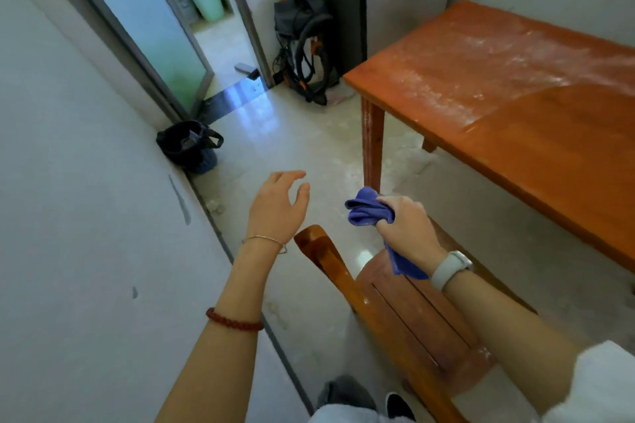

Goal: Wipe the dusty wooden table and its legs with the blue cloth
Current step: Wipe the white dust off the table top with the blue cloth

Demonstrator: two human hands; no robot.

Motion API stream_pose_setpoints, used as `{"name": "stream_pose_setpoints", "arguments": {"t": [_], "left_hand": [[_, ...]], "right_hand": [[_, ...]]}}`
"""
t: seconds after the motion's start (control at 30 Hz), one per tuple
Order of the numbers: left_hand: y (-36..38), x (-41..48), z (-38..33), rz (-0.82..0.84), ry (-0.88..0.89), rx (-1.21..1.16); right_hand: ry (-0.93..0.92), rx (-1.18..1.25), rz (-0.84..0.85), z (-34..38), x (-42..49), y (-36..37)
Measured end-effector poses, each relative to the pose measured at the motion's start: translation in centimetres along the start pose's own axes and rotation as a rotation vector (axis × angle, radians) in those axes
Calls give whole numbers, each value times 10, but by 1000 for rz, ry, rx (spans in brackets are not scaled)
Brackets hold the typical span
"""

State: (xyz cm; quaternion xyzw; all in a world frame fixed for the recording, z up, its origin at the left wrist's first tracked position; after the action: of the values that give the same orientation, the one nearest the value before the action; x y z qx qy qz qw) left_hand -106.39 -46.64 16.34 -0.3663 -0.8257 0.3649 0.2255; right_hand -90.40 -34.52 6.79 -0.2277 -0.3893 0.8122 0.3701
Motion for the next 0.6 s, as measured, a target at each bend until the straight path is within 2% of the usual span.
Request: {"name": "stream_pose_setpoints", "arguments": {"t": [0.17,0.37,0.5,0.6], "left_hand": [[25,83,22,159,63,67],[88,173,68,377,160,83],[112,213,76,469,275,171],[123,238,72,517,341,199]], "right_hand": [[123,-3,1,-9,44,13],[321,10,-63,-14,104,29],[478,44,-108,-15,129,36],[530,70,-161,-11,143,35]]}}
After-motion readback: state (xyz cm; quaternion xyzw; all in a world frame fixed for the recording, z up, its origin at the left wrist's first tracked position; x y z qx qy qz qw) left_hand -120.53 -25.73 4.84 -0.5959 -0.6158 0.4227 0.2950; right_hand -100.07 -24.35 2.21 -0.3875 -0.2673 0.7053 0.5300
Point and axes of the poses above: each hand's wrist, its own x-axis towards the middle knuckle, its own y-axis out of the palm, z = x × y, the point moved 10 cm from there along x, towards the middle knuckle, and after that the axes turned 5 degrees about -x, right-handed, at the moved point
